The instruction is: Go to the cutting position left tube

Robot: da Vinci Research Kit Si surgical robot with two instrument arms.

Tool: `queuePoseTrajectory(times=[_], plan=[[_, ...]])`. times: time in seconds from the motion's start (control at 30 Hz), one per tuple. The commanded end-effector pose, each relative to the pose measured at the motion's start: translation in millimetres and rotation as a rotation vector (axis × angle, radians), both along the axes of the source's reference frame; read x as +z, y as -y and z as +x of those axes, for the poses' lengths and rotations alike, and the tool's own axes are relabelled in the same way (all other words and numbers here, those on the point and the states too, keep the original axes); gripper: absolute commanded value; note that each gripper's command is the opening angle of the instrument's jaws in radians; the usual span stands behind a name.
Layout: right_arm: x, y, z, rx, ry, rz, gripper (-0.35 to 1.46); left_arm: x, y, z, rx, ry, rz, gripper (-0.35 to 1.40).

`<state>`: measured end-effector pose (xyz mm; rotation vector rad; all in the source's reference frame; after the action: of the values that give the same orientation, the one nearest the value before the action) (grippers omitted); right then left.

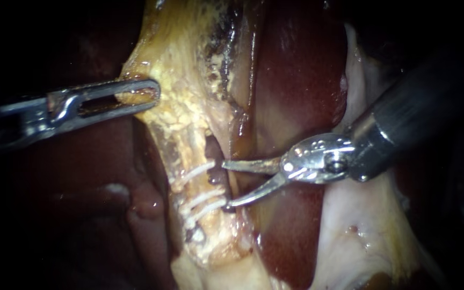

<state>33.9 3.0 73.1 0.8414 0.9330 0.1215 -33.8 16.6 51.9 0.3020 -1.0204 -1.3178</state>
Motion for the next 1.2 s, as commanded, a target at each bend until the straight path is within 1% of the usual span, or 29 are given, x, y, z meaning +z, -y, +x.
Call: queuePoseTrajectory(times=[0.03,0.2,0.37,0.57,0.67,0.87,0.97,1.0,1.07,1.1,1.2], plan=[[0.4,0.0,0.2,-0.005,0.000,0.008,1.37,0.0,0.0,0.0,0.001,0.000,0.000,-0.35],[1.6,0.0,0.9,-0.024,0.003,0.024,1.34,-0.4,0.2,0.0,-0.002,-0.001,0.000,-0.35],[2.4,-0.5,1.4,-0.017,0.008,0.025,1.34,-1.0,0.5,0.0,-0.006,-0.001,-0.001,-0.35],[3.6,-1.0,1.7,-0.018,0.015,0.022,1.34,-1.3,0.7,0.0,-0.009,-0.001,-0.003,-0.35],[4.1,-0.9,2.0,-0.014,0.020,0.022,1.34,-1.5,0.8,0.0,-0.009,-0.001,-0.003,-0.35],[4.7,-0.6,3.0,-0.034,0.014,0.029,1.34,-1.5,0.8,0.0,-0.006,-0.003,-0.007,-0.35],[4.9,-0.4,3.7,-0.047,-0.002,0.044,1.32,-1.5,0.8,0.0,-0.006,-0.003,-0.007,-0.35],[5.0,-0.4,4.0,-0.053,-0.017,0.046,1.32,-1.5,0.8,0.0,-0.006,-0.003,-0.007,-0.35],[5.1,-0.3,4.3,-0.055,-0.037,0.060,1.32,-1.5,0.8,0.0,-0.006,-0.003,-0.007,-0.35],[5.1,-0.3,4.5,-0.058,-0.057,0.064,1.30,-1.5,0.8,0.0,-0.006,-0.003,-0.007,-0.35],[5.0,-0.2,4.6,-0.072,-0.087,0.074,1.30,-1.4,0.7,0.2,-0.005,-0.003,-0.007,-0.35]])
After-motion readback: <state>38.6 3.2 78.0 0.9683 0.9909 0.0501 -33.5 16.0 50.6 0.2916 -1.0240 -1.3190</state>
